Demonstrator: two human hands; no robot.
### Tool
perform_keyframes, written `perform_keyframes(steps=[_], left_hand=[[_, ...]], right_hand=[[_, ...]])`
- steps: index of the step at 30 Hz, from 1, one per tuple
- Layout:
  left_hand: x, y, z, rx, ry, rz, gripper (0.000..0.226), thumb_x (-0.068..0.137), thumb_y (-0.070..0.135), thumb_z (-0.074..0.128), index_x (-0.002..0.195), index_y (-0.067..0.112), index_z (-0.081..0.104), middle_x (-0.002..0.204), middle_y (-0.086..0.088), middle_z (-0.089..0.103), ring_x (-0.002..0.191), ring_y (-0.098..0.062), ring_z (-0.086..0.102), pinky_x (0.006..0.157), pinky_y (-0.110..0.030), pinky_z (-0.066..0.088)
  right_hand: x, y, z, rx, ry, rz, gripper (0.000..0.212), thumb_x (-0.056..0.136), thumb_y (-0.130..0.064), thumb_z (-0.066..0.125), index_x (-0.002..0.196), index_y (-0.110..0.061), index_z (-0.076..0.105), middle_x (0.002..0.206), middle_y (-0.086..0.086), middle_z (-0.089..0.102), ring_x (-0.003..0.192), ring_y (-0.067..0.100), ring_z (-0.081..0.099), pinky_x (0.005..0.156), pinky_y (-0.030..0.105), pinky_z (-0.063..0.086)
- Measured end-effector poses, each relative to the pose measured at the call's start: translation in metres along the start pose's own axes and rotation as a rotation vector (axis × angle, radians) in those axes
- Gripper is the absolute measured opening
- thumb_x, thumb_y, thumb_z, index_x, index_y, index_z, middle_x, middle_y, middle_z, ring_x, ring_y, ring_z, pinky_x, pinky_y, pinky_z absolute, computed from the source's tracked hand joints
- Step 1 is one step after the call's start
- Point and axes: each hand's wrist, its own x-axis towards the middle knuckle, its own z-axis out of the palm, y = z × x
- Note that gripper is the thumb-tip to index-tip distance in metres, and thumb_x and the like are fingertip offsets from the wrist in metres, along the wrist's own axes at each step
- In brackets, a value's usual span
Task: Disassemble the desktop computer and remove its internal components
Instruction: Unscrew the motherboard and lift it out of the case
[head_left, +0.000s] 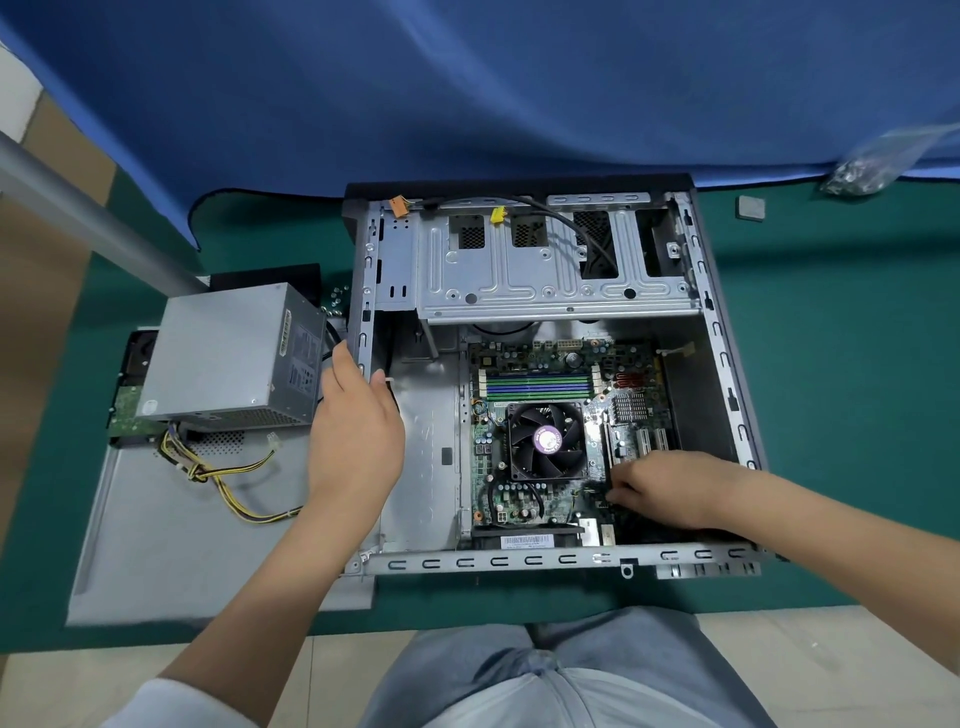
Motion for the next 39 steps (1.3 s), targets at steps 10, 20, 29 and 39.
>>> perform_keyframes(steps=[10, 20, 29, 39], left_hand=[[0.0, 0.002, -0.002, -0.005, -0.008, 0.006, 0.051, 0.102, 0.025, 0.03, 0.146, 0.002, 0.019, 0.14, -0.022, 0.038, 0.108, -0.043, 0.051, 0.084, -0.046, 0.041], [0.0, 0.003, -0.002, 0.006, -0.01, 0.006, 0.051, 0.102, 0.025, 0.03, 0.146, 0.001, 0.019, 0.141, -0.023, 0.037, 0.108, -0.045, 0.051, 0.084, -0.047, 0.04], [-0.003, -0.001, -0.007, -0.091, 0.043, 0.036, 0.063, 0.096, 0.035, 0.045, 0.149, 0.01, 0.02, 0.146, -0.013, 0.034, 0.137, -0.031, 0.024, 0.114, -0.05, 0.019], [-0.04, 0.035, -0.021, -0.601, -0.532, 0.413, 0.051, 0.076, 0.061, 0.059, 0.121, 0.067, 0.035, 0.108, 0.033, 0.058, 0.103, 0.011, 0.055, 0.094, -0.016, 0.042]], right_hand=[[0.002, -0.002, -0.002, 0.214, -0.027, -0.055, 0.01, 0.091, -0.015, 0.048, 0.096, -0.022, 0.051, 0.076, -0.013, 0.048, 0.075, 0.012, 0.049, 0.059, 0.02, 0.036], [-0.009, 0.004, -0.026, 0.371, 0.046, -0.005, 0.009, 0.092, -0.02, 0.052, 0.09, -0.028, 0.051, 0.079, -0.013, 0.054, 0.068, 0.001, 0.049, 0.056, 0.017, 0.036], [-0.031, 0.011, -0.06, 0.982, 0.28, -0.073, 0.004, 0.09, -0.013, 0.062, 0.092, -0.015, 0.06, 0.07, -0.003, 0.054, 0.058, 0.008, 0.045, 0.055, 0.021, 0.04], [-0.043, -0.027, -0.075, 1.689, 0.149, -0.322, 0.01, 0.077, -0.008, 0.062, 0.087, -0.009, 0.059, 0.064, -0.001, 0.039, 0.053, 0.01, 0.033, 0.047, 0.019, 0.032]])
